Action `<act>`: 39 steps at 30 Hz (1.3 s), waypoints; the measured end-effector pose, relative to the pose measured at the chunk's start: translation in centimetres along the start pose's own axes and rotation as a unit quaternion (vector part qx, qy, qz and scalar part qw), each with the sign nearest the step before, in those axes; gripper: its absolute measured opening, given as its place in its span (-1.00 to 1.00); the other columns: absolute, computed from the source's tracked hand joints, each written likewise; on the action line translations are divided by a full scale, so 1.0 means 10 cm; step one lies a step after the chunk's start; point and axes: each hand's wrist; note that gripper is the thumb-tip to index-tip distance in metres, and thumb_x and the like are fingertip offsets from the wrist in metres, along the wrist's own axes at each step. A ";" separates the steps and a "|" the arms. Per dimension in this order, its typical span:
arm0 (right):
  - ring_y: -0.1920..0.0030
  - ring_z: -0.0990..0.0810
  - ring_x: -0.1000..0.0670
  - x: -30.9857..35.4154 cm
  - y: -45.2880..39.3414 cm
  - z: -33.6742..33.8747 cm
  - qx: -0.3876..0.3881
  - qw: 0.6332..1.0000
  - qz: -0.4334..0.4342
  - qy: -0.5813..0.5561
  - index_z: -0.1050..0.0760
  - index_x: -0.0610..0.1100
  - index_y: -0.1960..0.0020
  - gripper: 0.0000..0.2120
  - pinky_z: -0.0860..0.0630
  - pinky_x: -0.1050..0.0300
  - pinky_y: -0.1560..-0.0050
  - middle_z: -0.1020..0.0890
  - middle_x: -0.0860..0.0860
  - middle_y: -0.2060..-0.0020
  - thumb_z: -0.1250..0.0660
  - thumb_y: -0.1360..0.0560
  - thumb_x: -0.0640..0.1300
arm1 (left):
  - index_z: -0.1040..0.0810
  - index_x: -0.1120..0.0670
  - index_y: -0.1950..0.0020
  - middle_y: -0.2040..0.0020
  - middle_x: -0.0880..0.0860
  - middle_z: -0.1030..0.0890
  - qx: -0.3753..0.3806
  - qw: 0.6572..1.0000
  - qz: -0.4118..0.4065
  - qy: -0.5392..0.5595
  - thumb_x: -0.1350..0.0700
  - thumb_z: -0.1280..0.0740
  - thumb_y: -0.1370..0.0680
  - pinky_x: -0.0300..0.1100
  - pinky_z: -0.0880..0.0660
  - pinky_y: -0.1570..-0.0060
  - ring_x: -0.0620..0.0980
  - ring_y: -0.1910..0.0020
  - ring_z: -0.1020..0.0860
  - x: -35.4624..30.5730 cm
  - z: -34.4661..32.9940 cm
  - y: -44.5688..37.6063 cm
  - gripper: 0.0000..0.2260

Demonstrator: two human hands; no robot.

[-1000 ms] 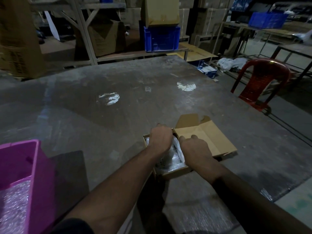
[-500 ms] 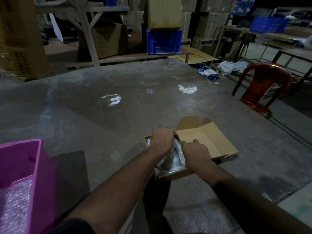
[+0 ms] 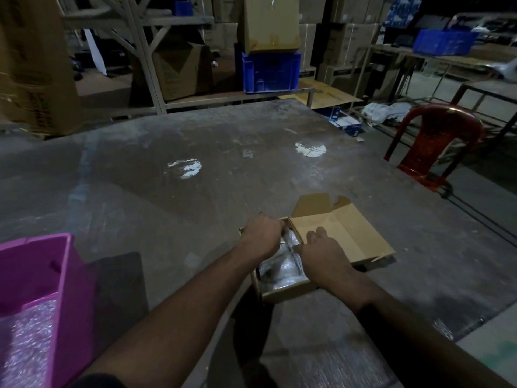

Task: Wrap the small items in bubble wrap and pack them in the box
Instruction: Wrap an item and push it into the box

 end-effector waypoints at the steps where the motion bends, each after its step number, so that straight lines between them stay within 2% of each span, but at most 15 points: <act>1: -0.31 -0.34 -0.18 0.01 -0.01 -0.01 -0.001 1.000 -0.003 0.002 -0.44 -0.01 -0.42 -0.62 -0.41 0.02 -0.11 -0.47 -0.14 -0.24 -0.12 -0.64 -0.09 | -0.65 -0.04 -0.23 -0.11 0.06 -0.69 0.006 1.000 -0.010 -0.008 0.21 -0.26 -0.57 -0.06 -0.53 -0.02 0.10 -0.12 -0.60 0.01 -0.01 0.01 -0.69; 5: -0.29 -0.35 -0.19 -0.01 -0.04 -0.05 0.019 0.999 -0.013 -0.025 -0.42 0.00 -0.45 -0.61 -0.42 -0.02 -0.19 -0.49 -0.16 -0.23 -0.13 -0.64 -0.07 | -0.63 -0.07 -0.27 -0.12 0.07 -0.67 0.006 0.999 -0.021 -0.050 0.20 -0.26 -0.58 -0.01 -0.54 -0.10 0.12 -0.15 -0.55 0.00 -0.04 0.01 -0.66; 8: -0.28 -0.35 -0.19 -0.06 -0.08 -0.06 0.047 0.998 -0.013 -0.047 -0.43 -0.02 -0.44 -0.61 -0.41 -0.05 -0.26 -0.50 -0.16 -0.23 -0.16 -0.63 -0.05 | -0.59 -0.13 -0.32 -0.17 0.06 -0.62 0.006 0.997 -0.022 -0.073 0.17 -0.26 -0.60 0.04 -0.42 -0.22 0.12 -0.23 -0.50 -0.01 -0.05 0.01 -0.65; 12: -0.32 -0.33 -0.19 -0.10 -0.17 -0.01 0.076 0.995 -0.011 -0.069 -0.41 0.02 -0.48 -0.60 -0.41 -0.07 -0.26 -0.48 -0.16 -0.28 -0.16 -0.65 -0.03 | -0.54 -0.18 -0.38 -0.26 0.06 -0.56 0.022 0.996 -0.017 -0.081 0.15 -0.26 -0.62 0.09 -0.33 -0.31 0.12 -0.32 -0.43 -0.02 -0.04 0.01 -0.62; 15: -0.30 -0.34 -0.18 -0.12 -0.22 0.01 0.036 0.995 -0.011 -0.089 -0.41 0.03 -0.47 -0.59 -0.44 -0.07 -0.21 -0.49 -0.14 -0.25 -0.17 -0.63 -0.06 | -0.56 -0.18 -0.35 -0.24 0.05 -0.58 0.031 0.998 -0.011 -0.062 -0.05 -0.31 -0.61 0.05 -0.32 -0.28 0.10 -0.32 -0.44 -0.01 -0.05 0.00 -0.70; 18: -0.27 -0.34 -0.20 -0.07 -0.21 -0.01 0.007 0.997 -0.010 -0.082 -0.27 0.06 -0.54 -0.51 -0.44 -0.06 -0.16 -0.46 -0.15 -0.21 -0.13 -0.62 -0.12 | -0.63 -0.13 -0.23 -0.16 0.02 -0.61 0.028 0.999 -0.005 -0.039 -0.19 -0.33 -0.56 0.01 -0.35 -0.18 0.08 -0.26 -0.48 0.01 -0.08 -0.01 -0.70; 20: -0.29 -0.34 -0.21 -0.03 -0.19 -0.04 0.001 0.998 -0.013 -0.055 -0.25 0.04 -0.54 -0.50 -0.44 -0.06 -0.15 -0.45 -0.16 -0.22 -0.14 -0.61 -0.13 | -0.65 -0.10 -0.18 -0.13 0.00 -0.64 0.021 0.999 -0.003 -0.037 -0.15 -0.36 -0.56 -0.01 -0.37 -0.15 0.07 -0.24 -0.50 0.01 -0.08 -0.02 -0.74; 24: -0.30 -0.34 -0.20 0.00 -0.22 -0.05 -0.006 0.999 -0.023 -0.040 -0.34 0.01 -0.48 -0.56 -0.45 -0.04 -0.15 -0.47 -0.15 -0.23 -0.19 -0.61 -0.11 | -0.66 -0.07 -0.24 -0.13 0.03 -0.68 0.020 0.999 -0.002 -0.049 0.06 -0.31 -0.58 -0.05 -0.43 -0.16 0.10 -0.20 -0.56 0.03 -0.02 -0.05 -0.74; 29: -0.31 -0.35 -0.18 -0.03 -0.25 -0.02 0.010 0.996 -0.046 -0.078 -0.44 -0.05 -0.41 -0.62 -0.42 -0.05 -0.22 -0.47 -0.15 -0.25 -0.23 -0.60 -0.14 | -0.65 -0.07 -0.27 -0.15 0.04 -0.69 0.017 0.999 0.004 -0.051 0.10 -0.32 -0.59 -0.06 -0.44 -0.18 0.08 -0.18 -0.58 0.03 -0.03 -0.04 -0.72; 34: -0.30 -0.36 -0.16 -0.09 -0.27 -0.04 0.009 0.991 -0.054 -0.121 -0.41 0.04 -0.47 -0.55 -0.40 -0.05 -0.26 -0.48 -0.13 -0.23 -0.20 -0.60 -0.18 | -0.66 -0.05 -0.26 -0.12 0.04 -0.69 0.001 0.998 0.003 -0.059 0.10 -0.30 -0.60 -0.05 -0.42 -0.17 0.08 -0.18 -0.56 0.03 -0.04 -0.04 -0.73; 39: -0.31 -0.34 -0.18 -0.04 -0.25 -0.08 0.010 0.991 -0.056 -0.118 -0.37 0.00 -0.48 -0.56 -0.38 -0.07 -0.26 -0.45 -0.15 -0.26 -0.27 -0.61 -0.07 | -0.67 -0.04 -0.23 -0.11 0.05 -0.70 -0.015 0.999 0.009 -0.050 0.14 -0.28 -0.59 -0.08 -0.42 -0.13 0.09 -0.15 -0.59 0.03 -0.06 -0.03 -0.72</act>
Point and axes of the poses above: each hand's wrist, its own y-axis away from the middle knuckle, its own z-axis out of the back of the hand, x = y × z
